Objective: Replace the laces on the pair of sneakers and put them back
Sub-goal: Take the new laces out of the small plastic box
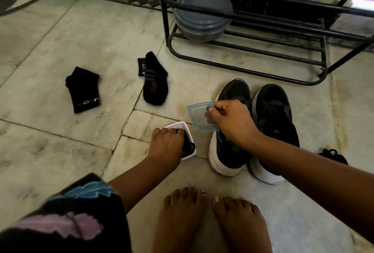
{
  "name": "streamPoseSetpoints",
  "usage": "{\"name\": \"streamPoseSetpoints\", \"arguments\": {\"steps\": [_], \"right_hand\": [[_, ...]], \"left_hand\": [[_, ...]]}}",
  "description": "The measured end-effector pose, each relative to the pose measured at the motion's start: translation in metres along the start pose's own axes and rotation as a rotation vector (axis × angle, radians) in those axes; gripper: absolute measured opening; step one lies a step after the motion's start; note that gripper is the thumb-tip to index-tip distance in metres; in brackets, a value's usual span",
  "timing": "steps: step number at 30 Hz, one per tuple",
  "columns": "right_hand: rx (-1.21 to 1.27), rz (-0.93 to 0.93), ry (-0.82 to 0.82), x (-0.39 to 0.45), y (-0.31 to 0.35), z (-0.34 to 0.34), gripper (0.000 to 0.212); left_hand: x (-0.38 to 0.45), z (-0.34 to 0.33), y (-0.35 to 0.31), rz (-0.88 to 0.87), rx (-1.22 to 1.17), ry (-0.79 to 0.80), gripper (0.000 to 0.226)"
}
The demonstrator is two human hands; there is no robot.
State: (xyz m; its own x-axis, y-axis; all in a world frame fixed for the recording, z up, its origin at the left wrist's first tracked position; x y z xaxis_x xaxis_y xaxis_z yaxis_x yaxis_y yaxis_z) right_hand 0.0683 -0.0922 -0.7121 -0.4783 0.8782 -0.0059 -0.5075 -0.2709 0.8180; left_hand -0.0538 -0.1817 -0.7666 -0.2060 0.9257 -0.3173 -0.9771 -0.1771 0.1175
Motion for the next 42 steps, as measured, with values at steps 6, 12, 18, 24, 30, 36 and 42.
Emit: {"name": "streamPoseSetpoints", "arguments": {"steps": [6,12,18,24,30,36,42], "right_hand": [[-0.030,0.001,0.022,0.000,0.001,-0.004,0.032],[-0.053,0.007,0.033,-0.004,0.004,-0.005,0.030],[-0.076,0.030,0.026,-0.003,0.006,-0.004,0.031],[-0.087,0.026,0.020,-0.003,0.007,-0.002,0.030],[-0.130,0.038,0.033,-0.005,0.015,-0.007,0.029],[-0.275,0.229,0.058,-0.015,0.044,-0.018,0.025],[-0.605,0.523,0.340,-0.036,0.062,-0.054,0.051]], "left_hand": [[0.011,0.003,-0.013,-0.098,0.117,0.020,0.042],[0.013,-0.003,-0.015,-0.134,0.059,0.074,0.037],[0.012,0.008,-0.002,-0.107,-0.296,0.119,0.028],[0.004,0.049,0.056,0.016,-0.535,0.030,0.022],[-0.003,0.004,0.127,0.211,-0.246,0.284,0.031],[-0.011,-0.027,0.114,0.222,-0.331,0.240,0.032],[-0.027,-0.006,0.111,0.251,-0.459,0.038,0.042]]}}
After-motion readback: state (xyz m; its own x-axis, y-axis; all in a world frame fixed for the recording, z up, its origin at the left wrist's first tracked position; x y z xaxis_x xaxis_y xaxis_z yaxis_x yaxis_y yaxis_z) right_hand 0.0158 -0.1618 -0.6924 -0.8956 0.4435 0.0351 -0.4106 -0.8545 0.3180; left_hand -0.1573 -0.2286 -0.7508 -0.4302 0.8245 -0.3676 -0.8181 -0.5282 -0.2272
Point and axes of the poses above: each hand's wrist, its own x-axis towards the middle knuckle, its own z-axis out of the back of the hand, y = z × x, the point moved 9 cm from there along x, towards the middle knuckle, and after that the axes turned 6 degrees about z, right-handed, at the moved point
